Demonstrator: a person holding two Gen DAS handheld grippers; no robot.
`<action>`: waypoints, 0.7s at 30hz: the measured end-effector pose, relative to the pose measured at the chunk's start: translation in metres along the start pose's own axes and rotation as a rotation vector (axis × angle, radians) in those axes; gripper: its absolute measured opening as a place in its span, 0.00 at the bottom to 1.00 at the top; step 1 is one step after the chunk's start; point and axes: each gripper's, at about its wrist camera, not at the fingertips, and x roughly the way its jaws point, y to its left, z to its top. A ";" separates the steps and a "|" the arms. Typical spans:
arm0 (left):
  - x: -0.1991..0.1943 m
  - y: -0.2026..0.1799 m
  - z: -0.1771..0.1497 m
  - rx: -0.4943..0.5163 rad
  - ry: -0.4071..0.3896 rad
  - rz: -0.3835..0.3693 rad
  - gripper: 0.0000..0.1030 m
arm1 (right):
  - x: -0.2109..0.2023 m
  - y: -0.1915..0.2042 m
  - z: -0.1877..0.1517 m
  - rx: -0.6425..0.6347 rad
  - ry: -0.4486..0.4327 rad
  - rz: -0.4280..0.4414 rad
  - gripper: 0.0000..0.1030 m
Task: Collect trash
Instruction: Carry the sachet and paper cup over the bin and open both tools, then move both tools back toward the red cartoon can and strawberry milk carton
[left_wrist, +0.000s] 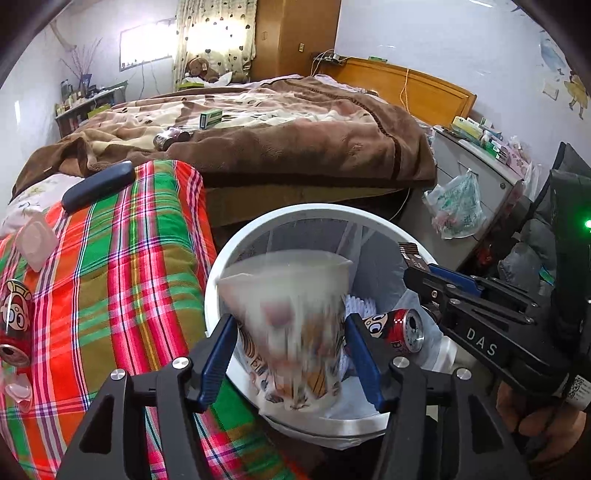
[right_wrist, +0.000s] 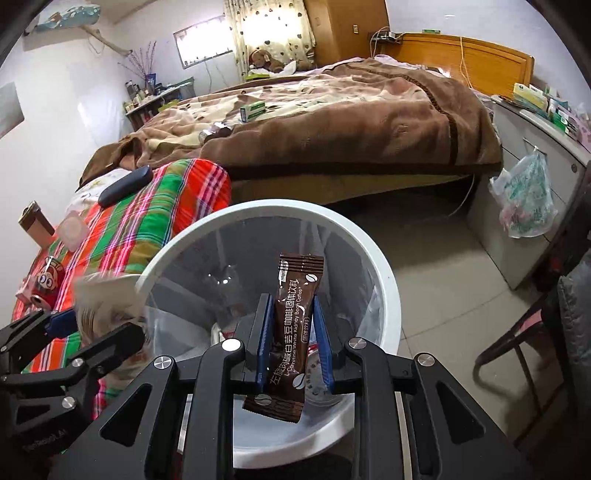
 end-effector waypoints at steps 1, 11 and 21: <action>-0.001 0.001 -0.001 -0.005 -0.002 0.004 0.64 | -0.001 -0.001 0.000 0.001 -0.001 -0.002 0.30; -0.015 0.008 -0.003 -0.021 -0.024 0.025 0.70 | -0.008 0.001 0.000 0.012 -0.025 0.000 0.48; -0.039 0.024 -0.012 -0.050 -0.062 0.070 0.70 | -0.012 0.017 -0.001 -0.011 -0.041 0.022 0.48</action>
